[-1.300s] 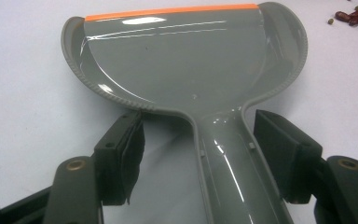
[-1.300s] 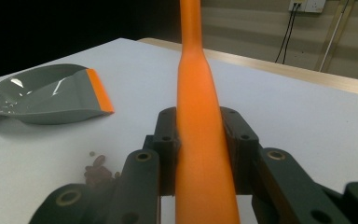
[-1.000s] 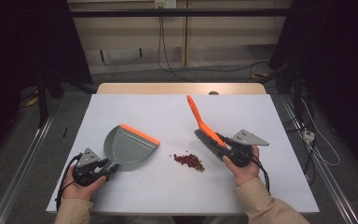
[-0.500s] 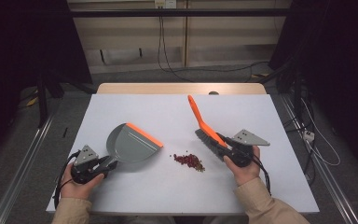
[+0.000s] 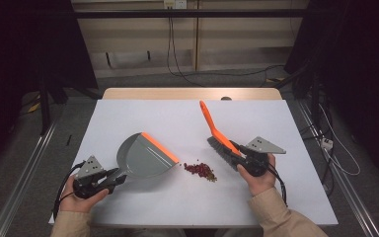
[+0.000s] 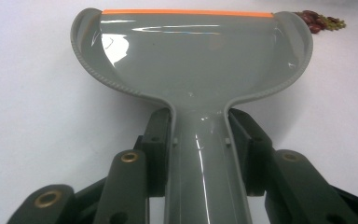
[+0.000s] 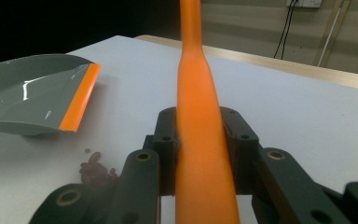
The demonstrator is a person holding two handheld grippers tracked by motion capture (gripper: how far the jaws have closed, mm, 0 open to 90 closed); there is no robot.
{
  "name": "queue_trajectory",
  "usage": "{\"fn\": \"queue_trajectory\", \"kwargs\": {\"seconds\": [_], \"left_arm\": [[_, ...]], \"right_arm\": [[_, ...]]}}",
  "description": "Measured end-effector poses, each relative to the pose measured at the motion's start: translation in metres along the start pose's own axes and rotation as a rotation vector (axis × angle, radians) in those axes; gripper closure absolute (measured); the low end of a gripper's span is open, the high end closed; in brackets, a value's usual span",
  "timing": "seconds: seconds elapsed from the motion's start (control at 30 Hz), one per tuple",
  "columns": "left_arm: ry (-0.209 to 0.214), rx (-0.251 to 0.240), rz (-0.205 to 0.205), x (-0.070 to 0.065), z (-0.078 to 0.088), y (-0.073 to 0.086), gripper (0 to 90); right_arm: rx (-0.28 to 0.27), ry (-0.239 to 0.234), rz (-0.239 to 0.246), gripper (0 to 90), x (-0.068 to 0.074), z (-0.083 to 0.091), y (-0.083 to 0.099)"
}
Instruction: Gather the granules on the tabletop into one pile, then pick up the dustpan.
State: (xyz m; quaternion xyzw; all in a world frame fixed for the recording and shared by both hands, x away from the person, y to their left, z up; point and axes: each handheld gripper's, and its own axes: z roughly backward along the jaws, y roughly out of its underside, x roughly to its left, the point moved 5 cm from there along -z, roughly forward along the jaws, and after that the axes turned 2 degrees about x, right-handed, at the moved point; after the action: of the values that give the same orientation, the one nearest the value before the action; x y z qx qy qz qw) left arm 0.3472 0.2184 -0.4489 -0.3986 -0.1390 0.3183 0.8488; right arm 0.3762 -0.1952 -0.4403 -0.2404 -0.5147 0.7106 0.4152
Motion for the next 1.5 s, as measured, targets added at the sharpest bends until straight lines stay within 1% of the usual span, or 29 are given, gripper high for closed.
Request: {"fn": "queue_trajectory", "kwargs": {"seconds": [0.07,0.17,0.2,0.27,0.37,0.53,0.57,0.67,0.73,0.87,0.97,1.03,1.07,1.1,1.17,1.23,1.3,1.33,1.37,1.43,1.5], "left_arm": [[0.012,-0.01,-0.004,-0.002,0.0,0.0,62.8],[0.019,-0.001,-0.019,-0.004,0.003,-0.001,62.8],[0.02,-0.003,-0.019,-0.005,0.003,-0.001,62.8],[0.033,-0.008,-0.026,-0.007,0.004,-0.001,62.8],[0.049,0.003,-0.039,-0.011,0.005,0.001,62.8],[0.07,0.001,-0.055,-0.016,0.006,0.001,62.8],[0.07,0.005,-0.06,-0.016,0.006,0.001,62.8],[0.092,0.007,-0.054,-0.019,0.005,0.002,62.8],[0.096,0.016,-0.061,-0.021,0.004,0.003,62.8],[0.107,0.014,-0.067,-0.021,0.004,0.003,62.7],[0.109,0.025,-0.075,-0.023,0.003,0.003,62.7],[0.121,0.033,-0.08,-0.025,0.001,0.004,62.7],[0.118,0.037,-0.087,-0.026,0.001,0.003,62.7],[0.123,0.035,-0.081,-0.027,0.0,0.003,62.7],[0.129,0.036,-0.084,-0.027,-0.001,0.003,62.7],[0.128,0.051,-0.095,-0.027,-0.002,0.004,62.7],[0.136,0.054,-0.098,-0.028,-0.003,0.005,62.7],[0.138,0.058,-0.105,-0.028,-0.004,0.005,62.7],[0.142,0.058,-0.099,-0.029,-0.004,0.006,62.7],[0.148,0.059,-0.106,-0.03,-0.006,0.006,62.7],[0.16,0.066,-0.105,-0.032,-0.007,0.006,62.7]], "right_arm": [[-0.001,-0.002,-0.004,70.7,0.0,0.0,0.0],[0.001,-0.002,-0.004,70.7,-0.001,-0.001,0.0],[0.001,0.0,-0.007,70.7,-0.001,0.0,0.001],[0.002,0.003,-0.005,70.6,-0.002,0.0,0.001],[-0.003,0.003,-0.007,70.7,-0.002,0.001,0.0],[0.002,0.005,-0.004,70.7,-0.003,0.001,0.001],[0.003,0.007,-0.004,70.7,-0.003,0.001,0.001],[-0.002,0.003,-0.007,70.7,-0.002,0.001,0.0],[0.003,0.005,-0.004,70.7,-0.003,0.001,0.001],[0.0,0.001,-0.009,70.7,-0.003,0.001,0.0],[0.005,0.004,-0.006,70.7,-0.004,0.001,0.001],[0.008,0.008,-0.007,70.7,-0.004,0.001,0.001],[0.006,0.005,-0.007,70.7,-0.004,0.001,0.001],[0.008,0.008,-0.007,70.7,-0.004,0.001,0.002],[0.013,0.007,-0.01,70.7,-0.004,0.0,0.002],[0.016,0.008,-0.01,70.7,-0.004,-0.001,0.003],[0.021,0.009,-0.003,70.7,-0.004,-0.001,0.004],[0.023,0.008,-0.007,70.7,-0.003,-0.002,0.005],[0.025,0.009,-0.004,70.6,-0.003,-0.003,0.005],[0.033,0.01,0.001,70.7,-0.002,-0.004,0.007],[0.044,0.013,0.006,70.7,-0.001,-0.004,0.009]]}}
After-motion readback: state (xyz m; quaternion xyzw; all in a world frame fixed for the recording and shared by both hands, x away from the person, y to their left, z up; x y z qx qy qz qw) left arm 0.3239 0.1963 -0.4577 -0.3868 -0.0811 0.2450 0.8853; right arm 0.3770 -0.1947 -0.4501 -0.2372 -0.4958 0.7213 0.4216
